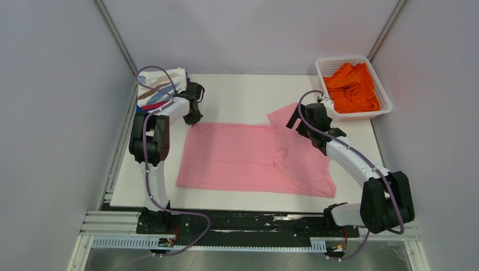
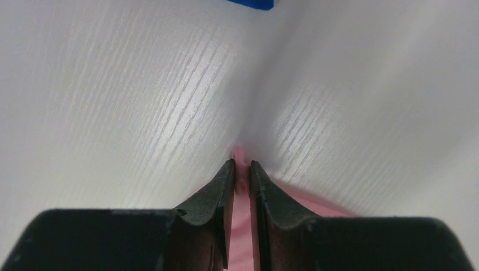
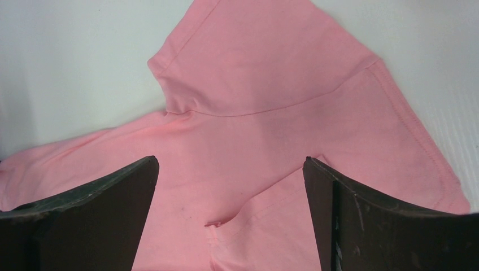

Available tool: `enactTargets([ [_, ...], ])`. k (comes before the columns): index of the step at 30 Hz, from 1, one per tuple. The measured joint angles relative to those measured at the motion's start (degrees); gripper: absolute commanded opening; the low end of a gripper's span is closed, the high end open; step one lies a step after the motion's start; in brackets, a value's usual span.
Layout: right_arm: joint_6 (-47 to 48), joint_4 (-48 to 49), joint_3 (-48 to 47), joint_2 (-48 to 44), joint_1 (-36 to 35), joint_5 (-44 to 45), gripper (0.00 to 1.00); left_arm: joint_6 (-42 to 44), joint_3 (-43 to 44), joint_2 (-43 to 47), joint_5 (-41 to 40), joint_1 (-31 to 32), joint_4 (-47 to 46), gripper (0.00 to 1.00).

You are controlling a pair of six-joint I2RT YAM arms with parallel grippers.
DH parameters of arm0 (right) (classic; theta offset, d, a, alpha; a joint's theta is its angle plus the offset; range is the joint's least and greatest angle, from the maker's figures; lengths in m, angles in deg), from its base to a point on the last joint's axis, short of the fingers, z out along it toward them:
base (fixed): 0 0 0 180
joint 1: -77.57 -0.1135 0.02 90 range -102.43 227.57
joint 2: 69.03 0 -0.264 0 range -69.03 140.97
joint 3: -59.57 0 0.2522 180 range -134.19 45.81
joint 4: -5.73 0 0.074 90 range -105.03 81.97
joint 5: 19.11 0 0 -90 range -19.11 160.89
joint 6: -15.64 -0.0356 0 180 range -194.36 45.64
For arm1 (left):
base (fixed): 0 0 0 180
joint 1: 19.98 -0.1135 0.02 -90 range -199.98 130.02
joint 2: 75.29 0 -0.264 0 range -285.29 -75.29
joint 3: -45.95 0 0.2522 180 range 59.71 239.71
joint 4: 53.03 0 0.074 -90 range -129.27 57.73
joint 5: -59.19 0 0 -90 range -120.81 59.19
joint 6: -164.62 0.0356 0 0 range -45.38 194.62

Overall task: Fold and stack the t-shirts
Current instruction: Grab the side of the flattened tshirt furthest away from the robot with both arms

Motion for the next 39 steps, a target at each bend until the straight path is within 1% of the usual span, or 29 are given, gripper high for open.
enactTargets([
  [4,0.24,-0.07,0.00,-0.02,0.31,0.76,1.00,-0.35,0.52,-0.04,-1.14,0.11,2.36,0.09],
  [5,0.22,-0.07,0.00,0.11,0.48,1.03,1.00,-0.37,0.76,-0.13,-1.31,0.15,3.06,0.04],
  [7,0.39,-0.20,-0.37,1.07,0.87,1.25,1.00,-0.37,1.44,-0.44,-1.62,0.15,4.42,0.00],
  [10,2.27,-1.92,-5.09,6.93,2.62,0.48,1.00,-0.39,2.03,-0.57,-1.68,0.17,5.79,0.00],
  [13,4.59,-3.74,-14.21,15.63,3.43,0.48,0.98,-0.37,2.14,-0.57,-1.68,0.20,6.86,0.00],
  [19,8.87,-5.68,-33.97,32.57,3.72,2.75,0.84,-0.37,2.19,-0.57,-1.68,0.52,7.54,0.00],
  [23,11.02,-7.32,-44.39,41.92,3.76,3.13,0.77,-0.37,2.19,-0.50,-1.84,0.85,7.89,0.00],
  [25,12.35,-7.82,-48.89,46.27,3.82,3.26,0.75,-0.39,2.19,-0.39,-1.81,1.01,8.07,0.00],
  [28,14.01,-8.72,-53.48,51.21,3.85,3.39,0.70,-0.37,2.10,0.13,-1.79,1.18,8.46,0.00],
  [31,15.69,-9.33,-56.96,55.36,3.85,3.45,0.69,-0.37,1.99,1.14,-1.79,1.29,8.57,0.00],
  [37,16.94,-10.10,-57.46,57.88,3.85,4.44,0.60,-0.37,1.60,2.49,-1.64,1.33,8.48,0.00],
  [39,16.92,-10.16,-57.31,57.88,3.85,4.98,0.55,-0.35,1.51,2.49,-1.55,1.33,8.50,0.00],
])
